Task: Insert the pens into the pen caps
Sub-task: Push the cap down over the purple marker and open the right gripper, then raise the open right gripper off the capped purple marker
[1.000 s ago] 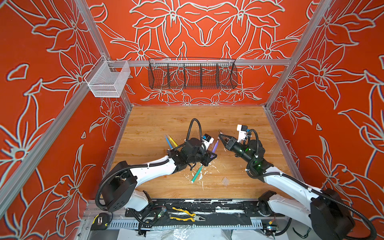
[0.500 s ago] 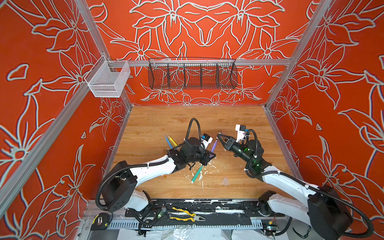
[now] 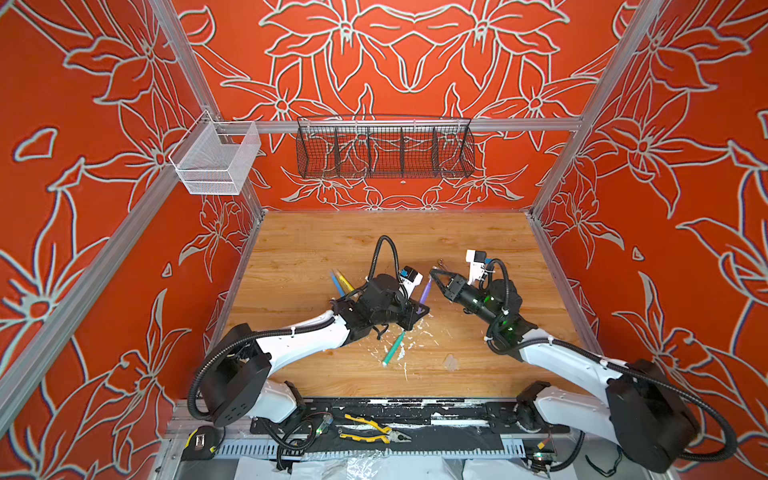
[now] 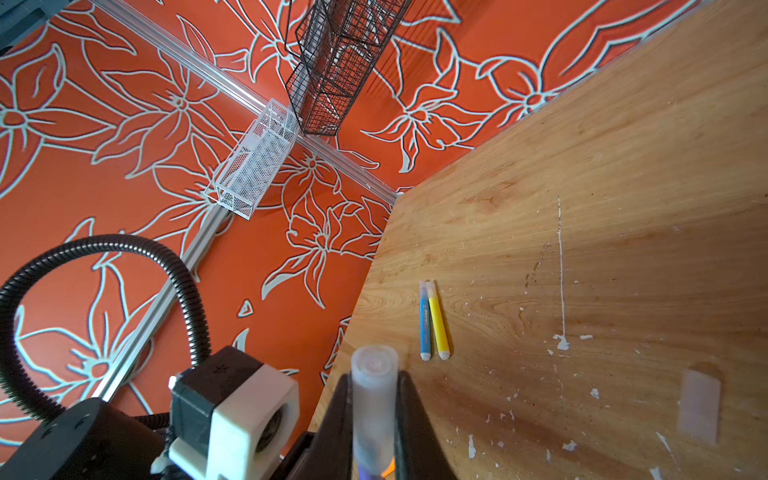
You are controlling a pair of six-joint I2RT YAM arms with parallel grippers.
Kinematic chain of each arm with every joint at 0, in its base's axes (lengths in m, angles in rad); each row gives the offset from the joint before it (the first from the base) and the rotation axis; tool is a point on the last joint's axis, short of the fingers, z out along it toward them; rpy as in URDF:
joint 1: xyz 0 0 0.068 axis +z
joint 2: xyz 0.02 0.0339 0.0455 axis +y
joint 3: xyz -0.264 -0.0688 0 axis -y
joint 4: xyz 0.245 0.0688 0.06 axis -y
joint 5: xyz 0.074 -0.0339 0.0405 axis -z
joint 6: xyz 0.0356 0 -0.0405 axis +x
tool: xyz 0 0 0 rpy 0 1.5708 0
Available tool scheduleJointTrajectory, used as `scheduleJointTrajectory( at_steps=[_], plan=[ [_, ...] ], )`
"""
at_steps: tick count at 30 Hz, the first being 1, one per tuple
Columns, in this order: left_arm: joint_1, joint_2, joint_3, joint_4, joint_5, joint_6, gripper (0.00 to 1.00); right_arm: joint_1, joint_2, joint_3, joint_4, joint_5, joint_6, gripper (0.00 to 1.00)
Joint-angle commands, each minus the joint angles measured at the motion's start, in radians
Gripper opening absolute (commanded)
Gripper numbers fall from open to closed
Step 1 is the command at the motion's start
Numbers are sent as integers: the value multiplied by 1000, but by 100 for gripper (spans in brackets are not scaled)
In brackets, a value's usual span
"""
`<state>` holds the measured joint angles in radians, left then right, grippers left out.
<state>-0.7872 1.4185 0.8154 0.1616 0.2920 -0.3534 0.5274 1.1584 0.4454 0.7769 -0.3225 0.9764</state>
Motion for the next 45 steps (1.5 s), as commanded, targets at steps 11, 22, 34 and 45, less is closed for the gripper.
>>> scheduleJointTrajectory(
  at_steps=[11,22,34,45],
  plan=[
    [63,-33,-26,82,45,-24,0,83,58,8,64,-32,-11,0],
    [112,-45,-53,129,103,-44,0,105,41,6,57,-29,-22,14],
    [93,-67,-47,108,94,-11,0,92,-72,-25,-59,89,-46,56],
    [-29,-32,28,-2,-39,90,0,36,-236,-6,-251,158,-108,60]
  ],
)
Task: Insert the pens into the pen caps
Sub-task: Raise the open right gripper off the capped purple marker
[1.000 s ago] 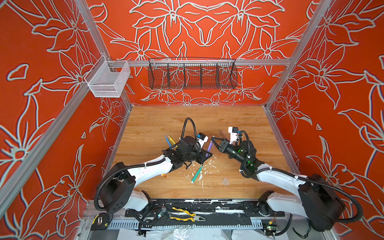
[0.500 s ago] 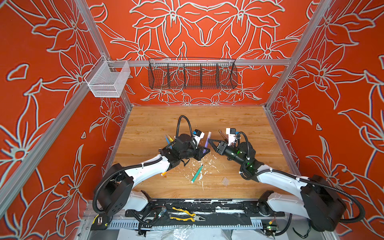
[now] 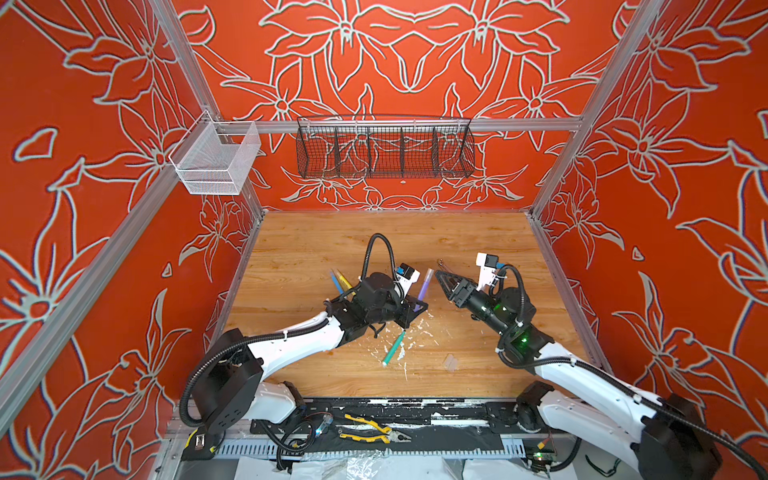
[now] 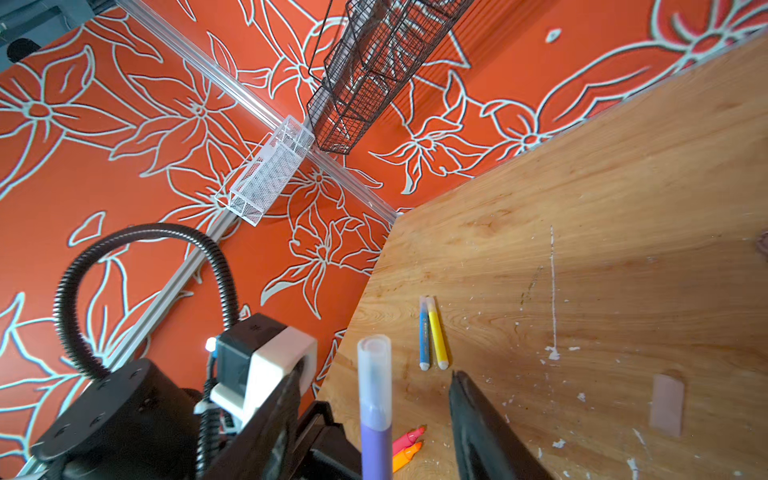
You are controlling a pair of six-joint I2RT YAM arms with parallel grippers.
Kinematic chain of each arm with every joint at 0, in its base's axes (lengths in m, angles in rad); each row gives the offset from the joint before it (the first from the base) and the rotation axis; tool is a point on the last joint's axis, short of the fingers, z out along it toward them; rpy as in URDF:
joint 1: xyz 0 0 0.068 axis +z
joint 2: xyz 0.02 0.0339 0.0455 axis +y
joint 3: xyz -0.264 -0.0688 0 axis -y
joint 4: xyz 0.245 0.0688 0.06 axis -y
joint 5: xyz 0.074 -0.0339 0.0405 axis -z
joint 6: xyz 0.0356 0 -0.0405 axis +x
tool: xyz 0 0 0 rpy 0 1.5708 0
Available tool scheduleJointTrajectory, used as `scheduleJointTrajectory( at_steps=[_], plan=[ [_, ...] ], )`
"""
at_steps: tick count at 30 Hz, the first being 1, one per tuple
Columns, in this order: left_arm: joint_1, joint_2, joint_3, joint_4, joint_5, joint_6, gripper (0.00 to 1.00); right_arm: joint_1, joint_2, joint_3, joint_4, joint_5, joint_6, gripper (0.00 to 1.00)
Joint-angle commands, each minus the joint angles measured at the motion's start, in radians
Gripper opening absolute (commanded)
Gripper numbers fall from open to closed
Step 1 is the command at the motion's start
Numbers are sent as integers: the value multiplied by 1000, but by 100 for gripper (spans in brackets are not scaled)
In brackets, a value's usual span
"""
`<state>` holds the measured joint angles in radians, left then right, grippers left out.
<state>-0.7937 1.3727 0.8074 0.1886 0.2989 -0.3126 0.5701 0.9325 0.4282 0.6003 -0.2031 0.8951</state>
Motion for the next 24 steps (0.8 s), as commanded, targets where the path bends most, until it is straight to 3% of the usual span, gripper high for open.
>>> scheduleJointTrajectory(
  at_steps=[1,24],
  plan=[
    [-27,17,41,-32,-45,50,0,-9,-9,16,-89,43,-24,60],
    [-48,86,103,-86,-29,71,0,-16,-10,65,-150,22,-74,54]
  ],
)
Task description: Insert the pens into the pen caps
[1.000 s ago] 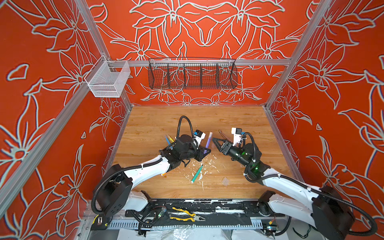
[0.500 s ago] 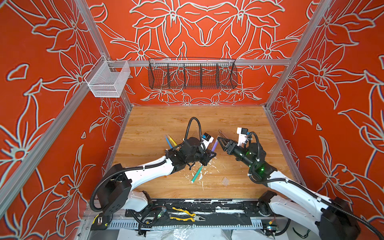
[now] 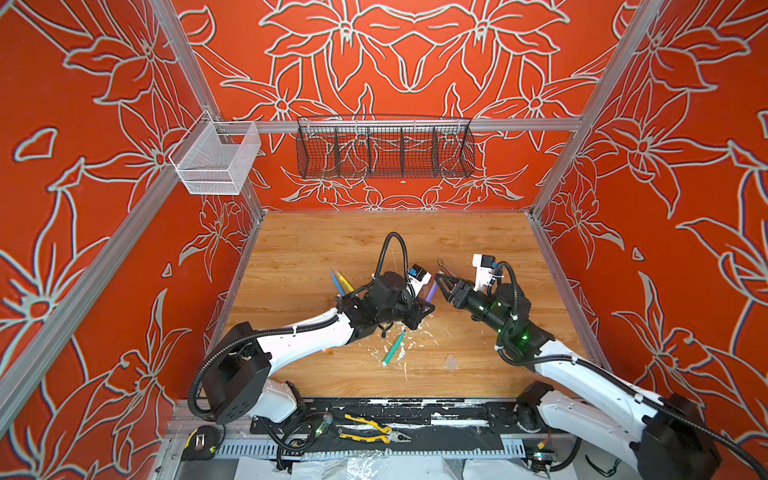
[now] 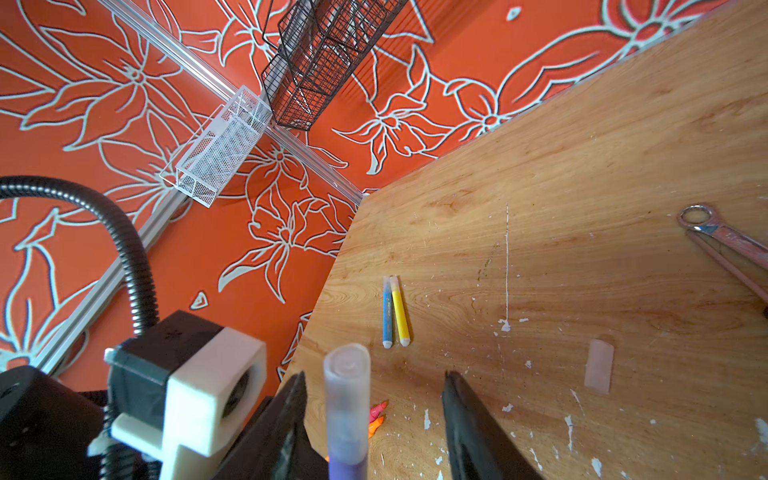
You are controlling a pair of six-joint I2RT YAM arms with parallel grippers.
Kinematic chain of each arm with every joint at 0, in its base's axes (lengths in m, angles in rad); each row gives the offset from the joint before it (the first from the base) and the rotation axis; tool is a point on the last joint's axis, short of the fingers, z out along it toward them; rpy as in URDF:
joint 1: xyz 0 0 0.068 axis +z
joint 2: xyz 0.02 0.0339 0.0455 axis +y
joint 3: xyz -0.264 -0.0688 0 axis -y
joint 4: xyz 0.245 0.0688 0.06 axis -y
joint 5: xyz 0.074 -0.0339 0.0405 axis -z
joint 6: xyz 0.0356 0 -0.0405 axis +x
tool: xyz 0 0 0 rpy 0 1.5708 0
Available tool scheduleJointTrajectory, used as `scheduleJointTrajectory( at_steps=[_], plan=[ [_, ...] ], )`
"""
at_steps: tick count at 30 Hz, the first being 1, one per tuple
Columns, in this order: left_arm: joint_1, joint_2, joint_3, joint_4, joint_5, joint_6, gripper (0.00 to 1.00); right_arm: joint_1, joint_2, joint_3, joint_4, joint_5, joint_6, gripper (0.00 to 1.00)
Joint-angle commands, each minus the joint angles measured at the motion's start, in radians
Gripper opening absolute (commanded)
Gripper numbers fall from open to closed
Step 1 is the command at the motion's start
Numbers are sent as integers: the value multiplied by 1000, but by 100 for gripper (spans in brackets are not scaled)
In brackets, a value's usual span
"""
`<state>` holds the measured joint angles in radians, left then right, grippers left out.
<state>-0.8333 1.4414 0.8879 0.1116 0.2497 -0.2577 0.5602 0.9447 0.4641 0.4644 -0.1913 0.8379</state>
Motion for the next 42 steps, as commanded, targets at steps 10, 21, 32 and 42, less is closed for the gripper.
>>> scheduleJointTrajectory(
  at_steps=[10,21,32,42],
  plan=[
    [-16,29,36,-15,50,28,0,-18,-5,58,-72,18,-16,51],
    [-33,49,57,-38,44,44,0,-30,-10,76,-106,7,-26,41],
    [-42,55,64,-44,38,52,0,-34,-12,89,-127,9,-38,38],
    [-46,54,57,-30,43,45,0,-33,-5,98,-138,6,-52,22]
  ],
)
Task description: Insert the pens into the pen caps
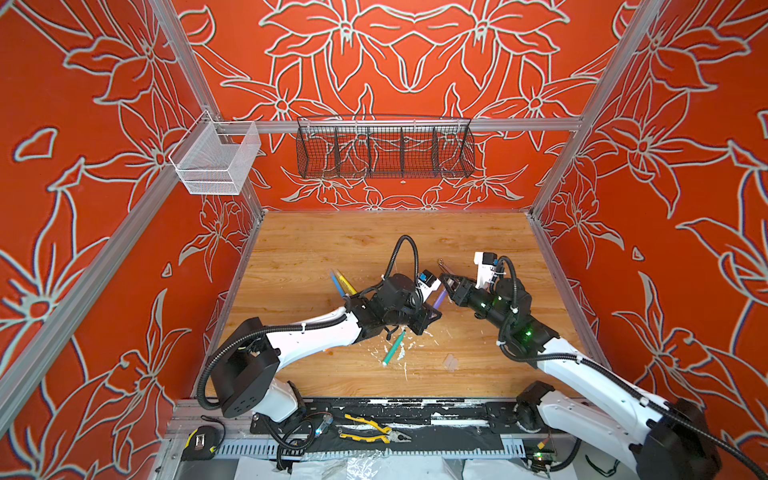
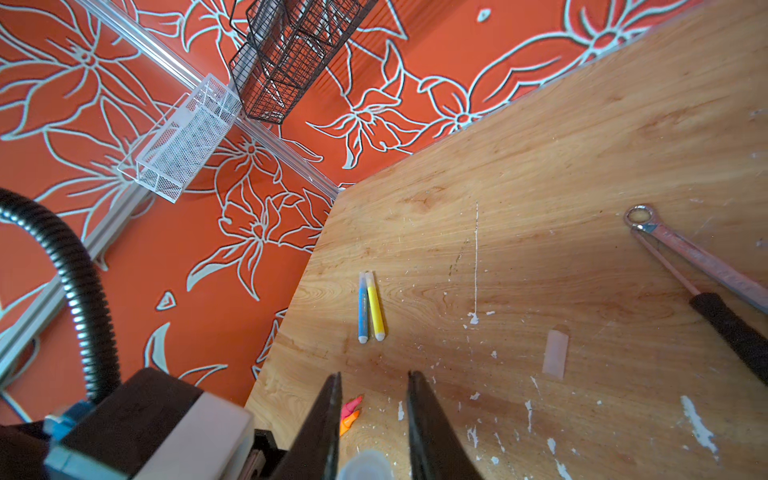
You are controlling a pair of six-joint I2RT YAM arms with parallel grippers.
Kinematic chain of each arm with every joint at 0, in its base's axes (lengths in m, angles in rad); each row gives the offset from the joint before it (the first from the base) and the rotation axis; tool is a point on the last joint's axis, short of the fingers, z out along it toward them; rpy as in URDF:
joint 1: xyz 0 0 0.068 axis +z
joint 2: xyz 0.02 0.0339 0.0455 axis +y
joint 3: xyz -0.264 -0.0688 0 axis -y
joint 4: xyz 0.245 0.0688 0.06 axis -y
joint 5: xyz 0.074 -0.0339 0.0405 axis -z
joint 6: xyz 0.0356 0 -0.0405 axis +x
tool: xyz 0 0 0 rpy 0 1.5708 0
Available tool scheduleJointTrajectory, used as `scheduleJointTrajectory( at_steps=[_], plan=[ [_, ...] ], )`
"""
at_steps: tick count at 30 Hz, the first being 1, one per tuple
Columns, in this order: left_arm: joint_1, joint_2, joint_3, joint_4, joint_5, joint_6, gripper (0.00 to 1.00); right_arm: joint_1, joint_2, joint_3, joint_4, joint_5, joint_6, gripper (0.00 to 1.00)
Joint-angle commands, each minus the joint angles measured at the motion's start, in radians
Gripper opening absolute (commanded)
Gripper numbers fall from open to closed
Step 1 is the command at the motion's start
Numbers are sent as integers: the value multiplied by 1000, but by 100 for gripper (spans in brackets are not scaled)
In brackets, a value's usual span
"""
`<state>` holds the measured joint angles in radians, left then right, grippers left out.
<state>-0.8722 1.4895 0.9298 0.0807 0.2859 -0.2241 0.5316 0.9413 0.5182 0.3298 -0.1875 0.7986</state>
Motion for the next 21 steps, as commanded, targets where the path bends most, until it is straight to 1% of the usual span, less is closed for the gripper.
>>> scheduleJointTrajectory(
  at_steps=[1,6,8,11,14,17,21],
  plan=[
    [-7,5,15,-1,7,10,0,-5,3,48,-7,-3,-17,18],
    [-5,-5,3,11,-14,-2,0,-2,37,43,30,-41,-6,4],
    [-2,-11,-2,15,-24,-6,0,-1,56,35,65,-61,7,0],
    [15,-20,-5,23,-40,-18,0,13,72,20,111,-77,21,0],
    [45,-17,9,28,-91,-40,0,42,78,26,111,-62,6,0],
    [76,-16,35,29,-110,-69,0,65,79,29,102,-39,-14,0],
    [93,-33,64,35,-162,-62,0,77,102,29,108,-29,-25,0]
  ],
)
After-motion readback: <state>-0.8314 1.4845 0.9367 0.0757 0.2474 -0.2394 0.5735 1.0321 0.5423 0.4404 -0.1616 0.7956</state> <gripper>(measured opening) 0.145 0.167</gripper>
